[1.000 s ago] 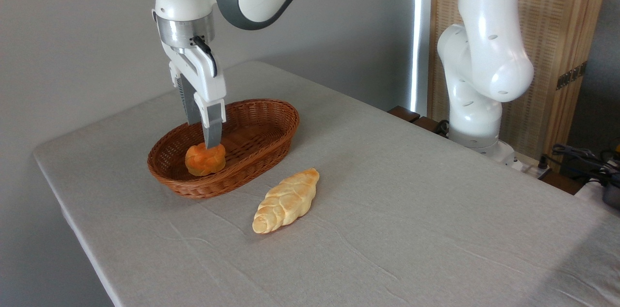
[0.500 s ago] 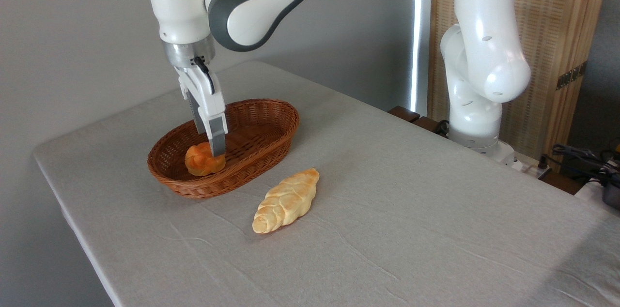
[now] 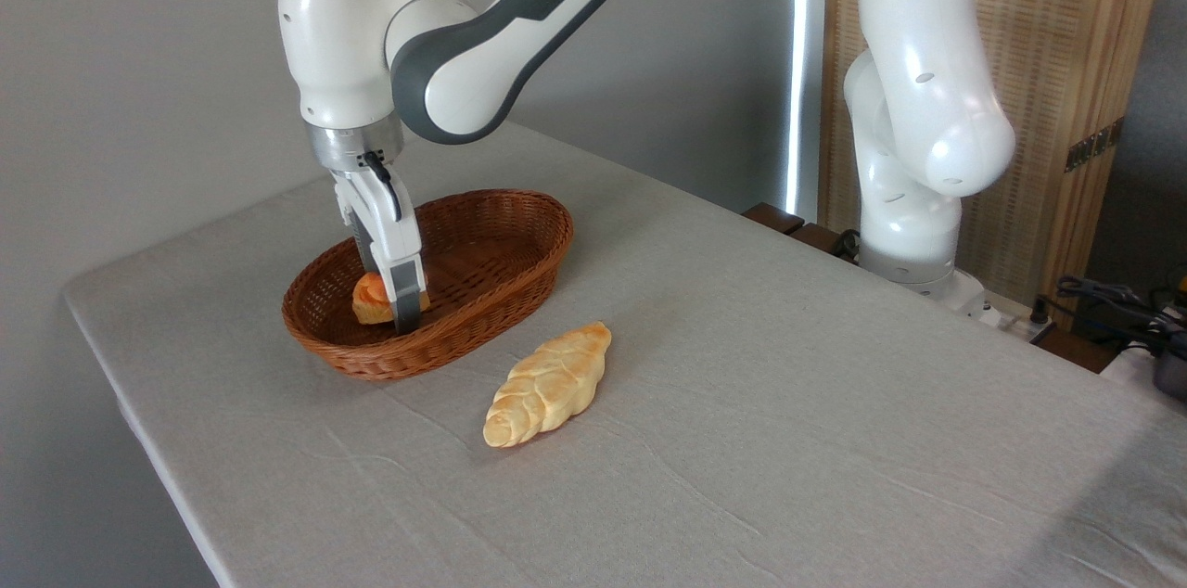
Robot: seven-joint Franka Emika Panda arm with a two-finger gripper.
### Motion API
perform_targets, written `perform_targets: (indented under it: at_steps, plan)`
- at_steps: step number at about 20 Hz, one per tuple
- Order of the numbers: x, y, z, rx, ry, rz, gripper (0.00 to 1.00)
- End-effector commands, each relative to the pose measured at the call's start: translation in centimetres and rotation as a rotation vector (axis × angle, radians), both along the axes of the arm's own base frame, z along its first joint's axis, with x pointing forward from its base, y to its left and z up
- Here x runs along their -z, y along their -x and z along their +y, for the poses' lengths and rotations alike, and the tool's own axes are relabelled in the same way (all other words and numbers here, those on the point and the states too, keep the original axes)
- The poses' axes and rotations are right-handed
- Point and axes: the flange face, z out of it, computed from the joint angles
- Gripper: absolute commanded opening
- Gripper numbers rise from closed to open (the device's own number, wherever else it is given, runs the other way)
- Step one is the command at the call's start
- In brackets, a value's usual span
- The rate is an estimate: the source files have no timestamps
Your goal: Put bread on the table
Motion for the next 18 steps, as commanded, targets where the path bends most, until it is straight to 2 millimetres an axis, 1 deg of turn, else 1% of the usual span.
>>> perform_targets:
  at_steps: [1,2,3,4,6,10,15,18]
  plan:
    - [-0.2,-0.3,0.2,-0.013,0.005,-0.015,0.81]
    - [-0.3,-0.4,0.3,-0.012,0.003,-0.018,0.66]
    - [-0.3,-0.4,0.3,-0.011,0.003,-0.018,0.56]
    - [-0.4,-0.4,0.4,-0.01,0.002,-0.021,0.54]
    - [-0.5,-0.5,0.4,-0.014,-0.001,-0.023,0.56]
    - [-0.6,-0.5,0.5,-0.014,-0.001,-0.025,0.56]
    - [-1.3,-0.5,0.5,-0.013,0.006,-0.033,0.57]
    - [-1.3,-0.4,0.5,-0.013,0.005,-0.032,0.58]
